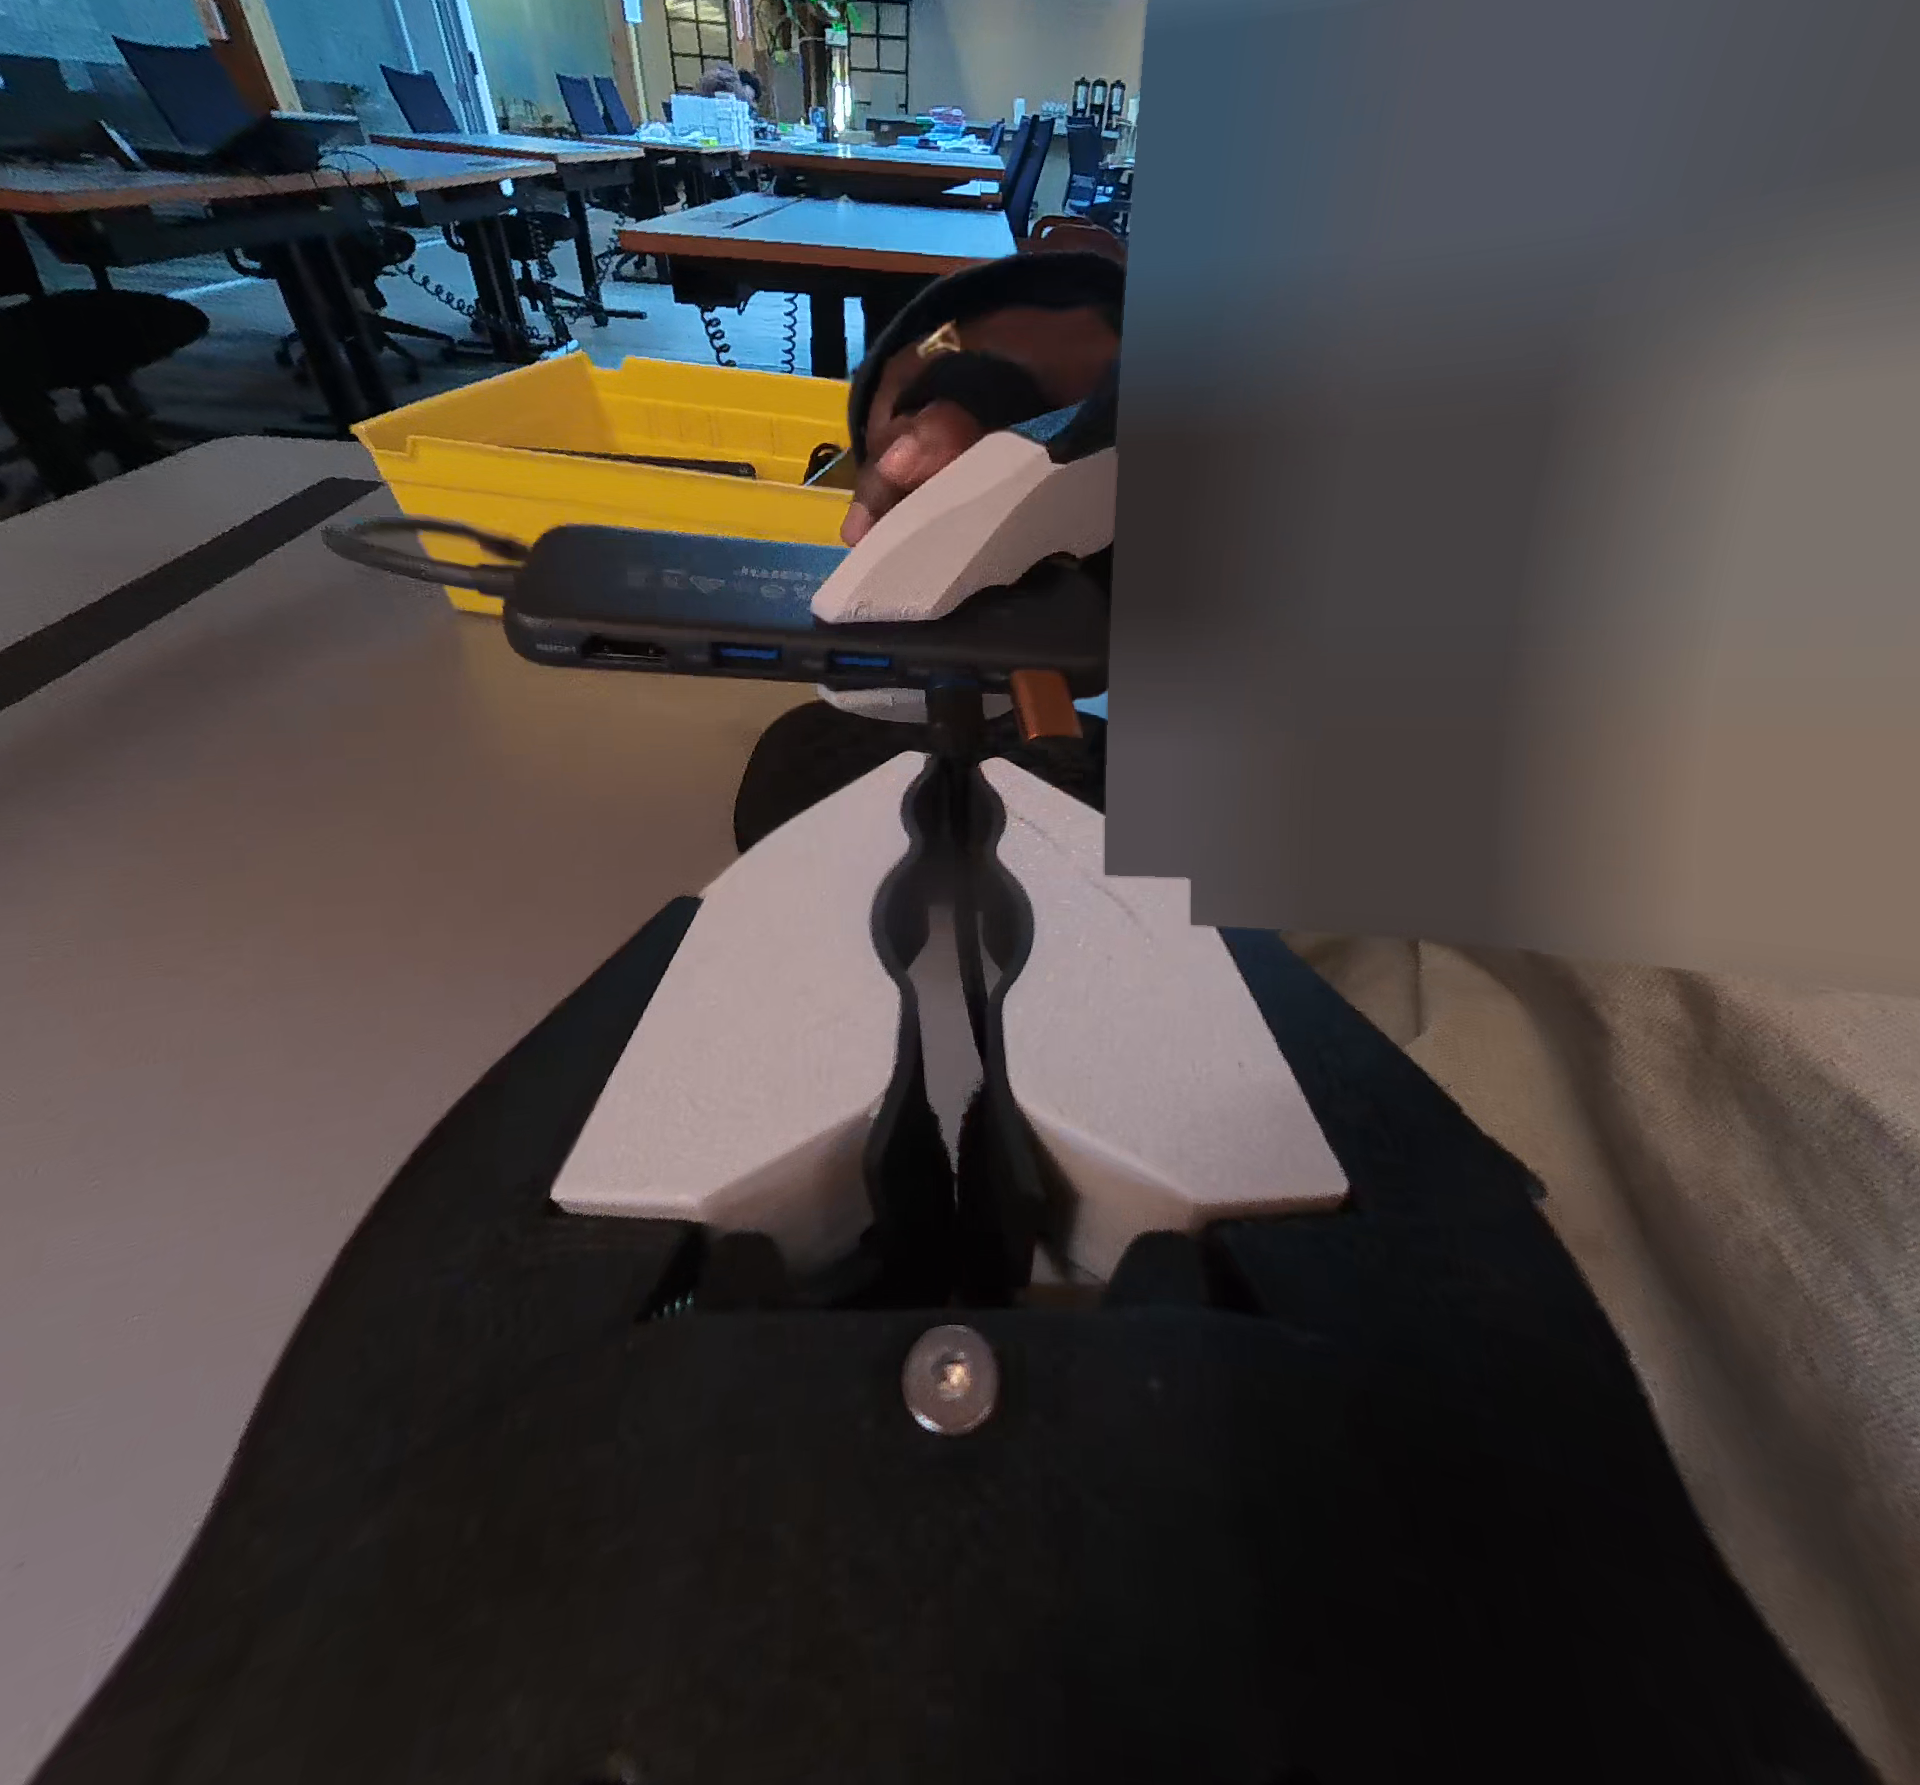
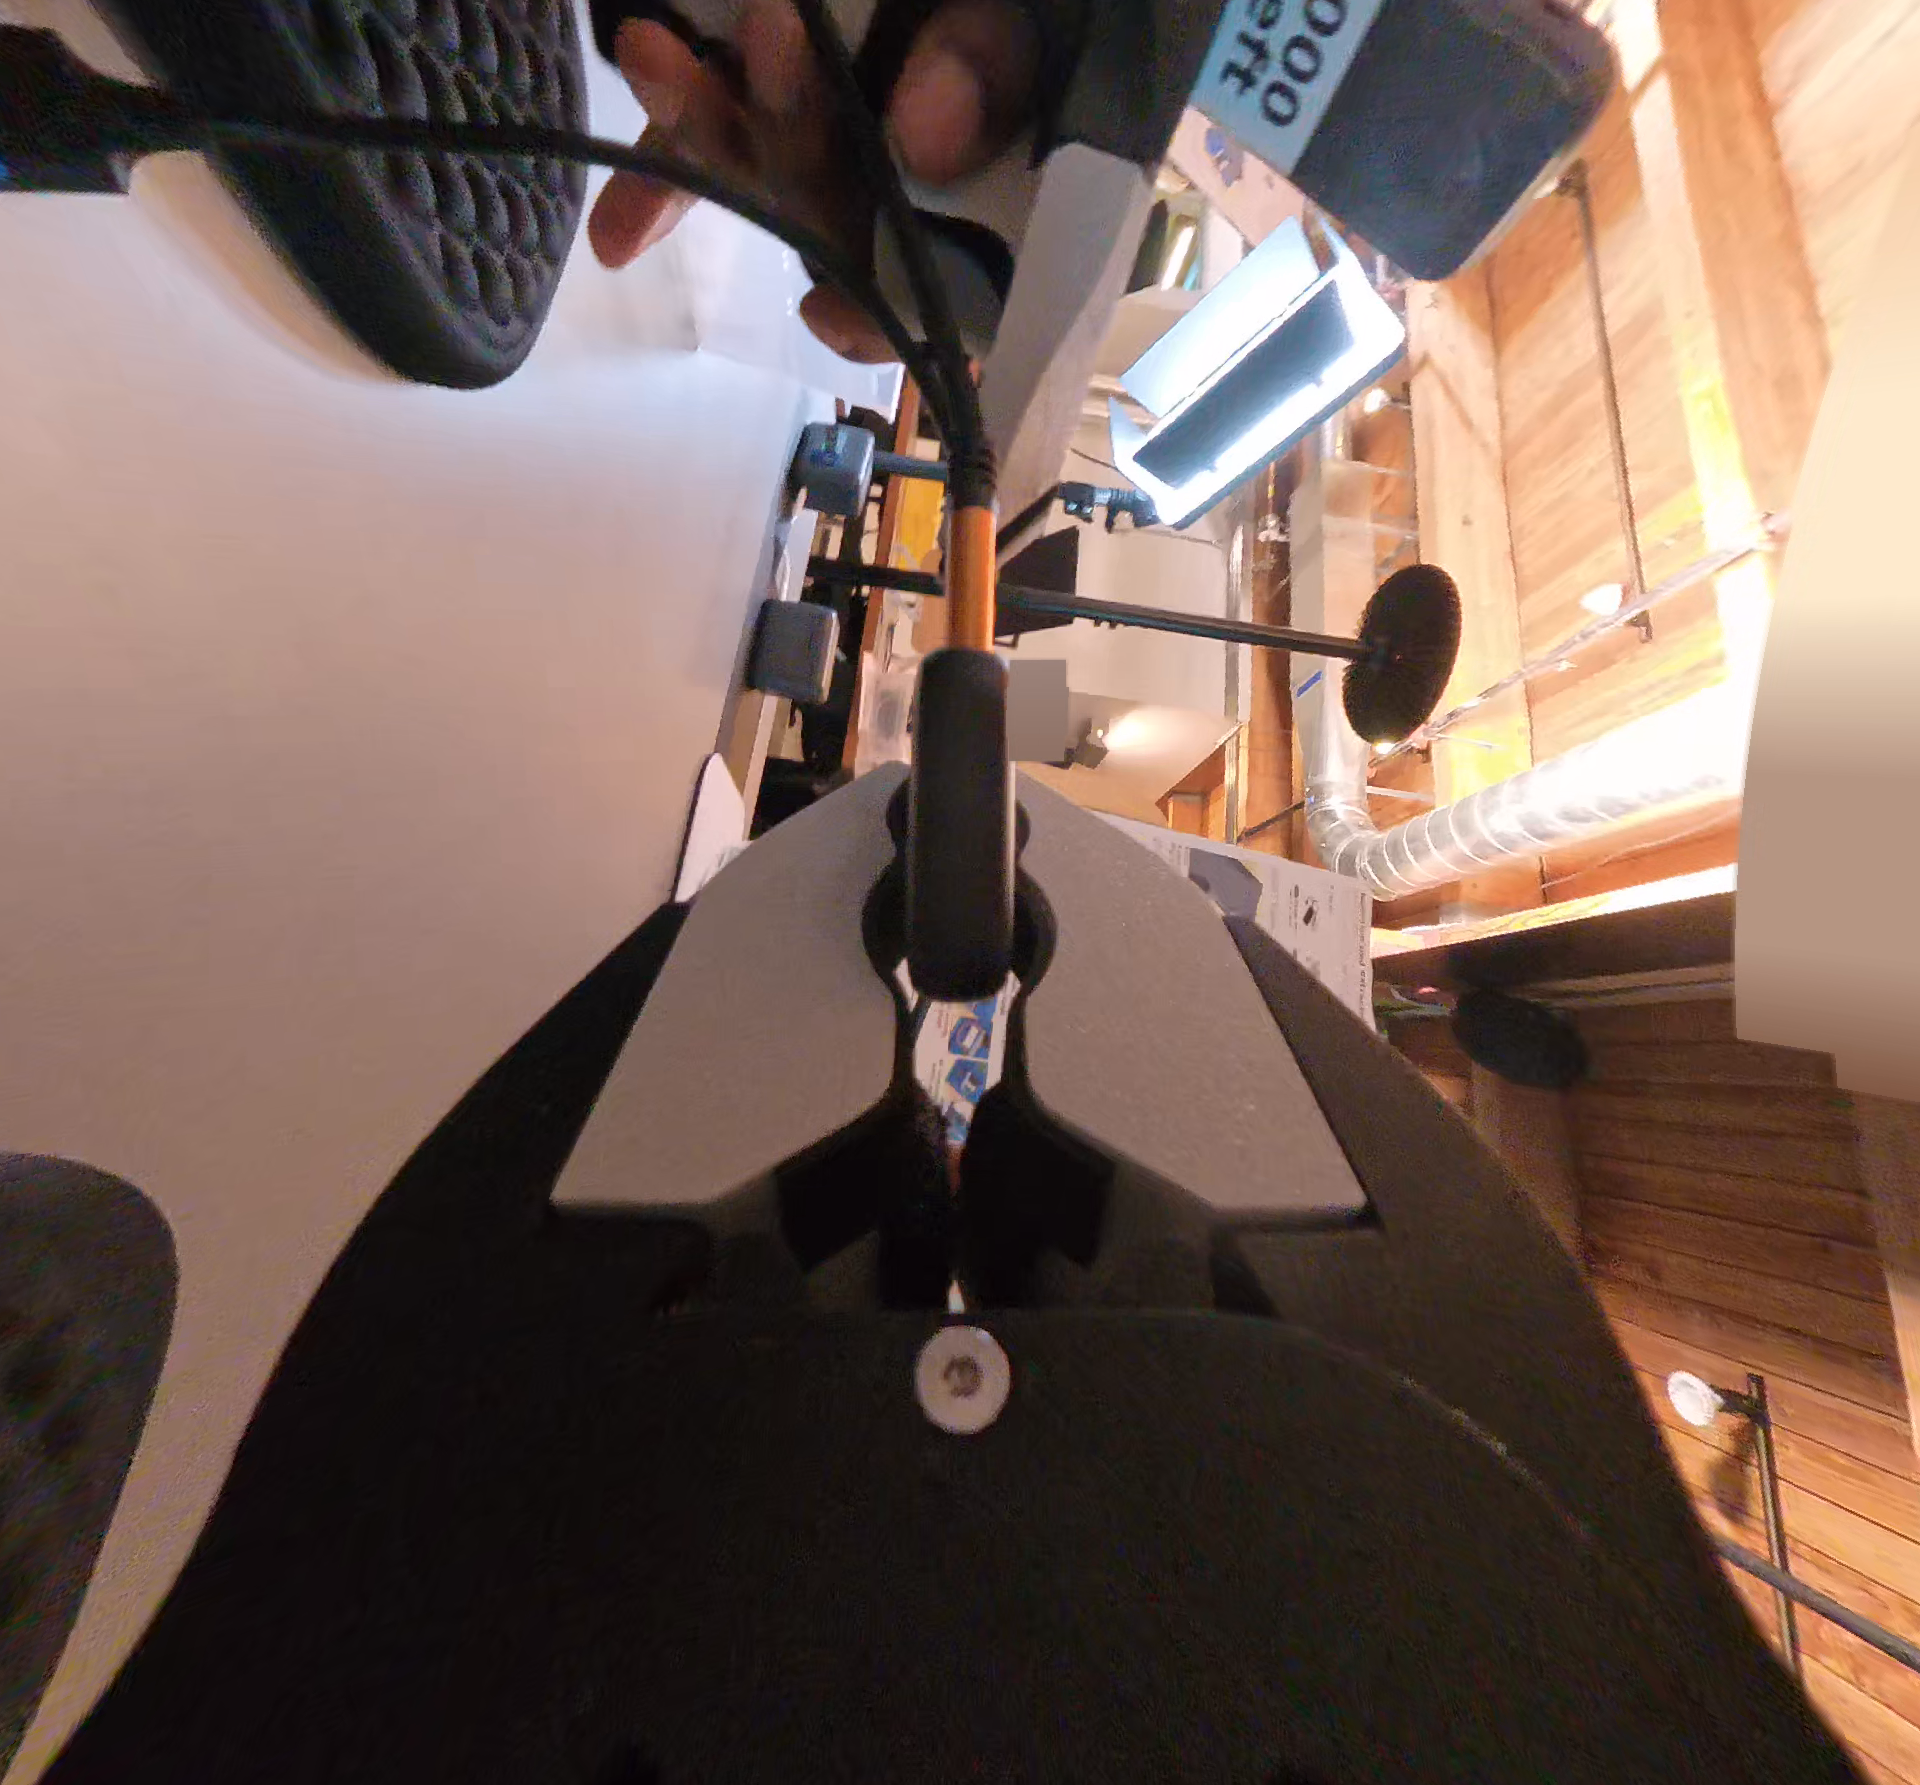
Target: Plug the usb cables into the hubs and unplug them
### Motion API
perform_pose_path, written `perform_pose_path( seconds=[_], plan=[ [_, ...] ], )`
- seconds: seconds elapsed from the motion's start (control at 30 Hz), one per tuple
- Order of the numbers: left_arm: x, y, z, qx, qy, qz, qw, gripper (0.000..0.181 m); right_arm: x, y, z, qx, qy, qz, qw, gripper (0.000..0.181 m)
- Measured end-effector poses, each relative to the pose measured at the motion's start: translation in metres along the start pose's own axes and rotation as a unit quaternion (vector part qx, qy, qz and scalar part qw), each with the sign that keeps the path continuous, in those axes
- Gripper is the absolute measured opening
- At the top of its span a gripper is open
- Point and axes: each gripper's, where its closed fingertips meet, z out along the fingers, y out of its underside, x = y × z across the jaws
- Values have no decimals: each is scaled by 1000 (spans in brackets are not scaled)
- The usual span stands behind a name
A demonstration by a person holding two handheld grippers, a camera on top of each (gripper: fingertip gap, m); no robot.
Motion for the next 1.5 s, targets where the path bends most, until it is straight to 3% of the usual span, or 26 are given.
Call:
perform_pose_path(
  seconds=[0.17,0.33,0.47,0.57,0.7,0.87,1.0,1.1,1.23,1.33,1.5],
  plan=[
    [1,4,3,-24,-13,-34,999,4,-1,0,3,-26,-11,14,999,11],
    [-2,-6,2,14,-28,-57,998,4,2,4,5,-49,-5,42,998,11],
    [-8,9,3,-47,-60,-41,996,3,-8,4,9,-64,-27,4,998,10],
    [-10,1,2,-11,-55,-68,996,3,-4,7,10,-69,-24,28,997,11],
    [-10,6,4,-34,-54,-61,996,3,-12,5,11,-70,-35,22,997,11],
    [-11,2,4,-15,-49,-71,996,3,-8,8,12,-72,-30,14,997,10],
    [-11,20,6,-58,-44,-57,996,3,-19,4,12,-67,-50,-23,996,11],
    [-12,17,2,-59,-47,-18,997,5,-13,7,14,-74,-41,-26,996,12],
    [-35,-14,-20,16,-161,68,985,40,8,27,14,-107,4,-9,994,12],
    [-52,-29,-51,91,-259,118,954,46,23,55,5,-153,25,19,988,13],
    [-79,-2,-80,129,-361,96,919,46,53,105,-21,-221,72,172,957,12]
  ],
)
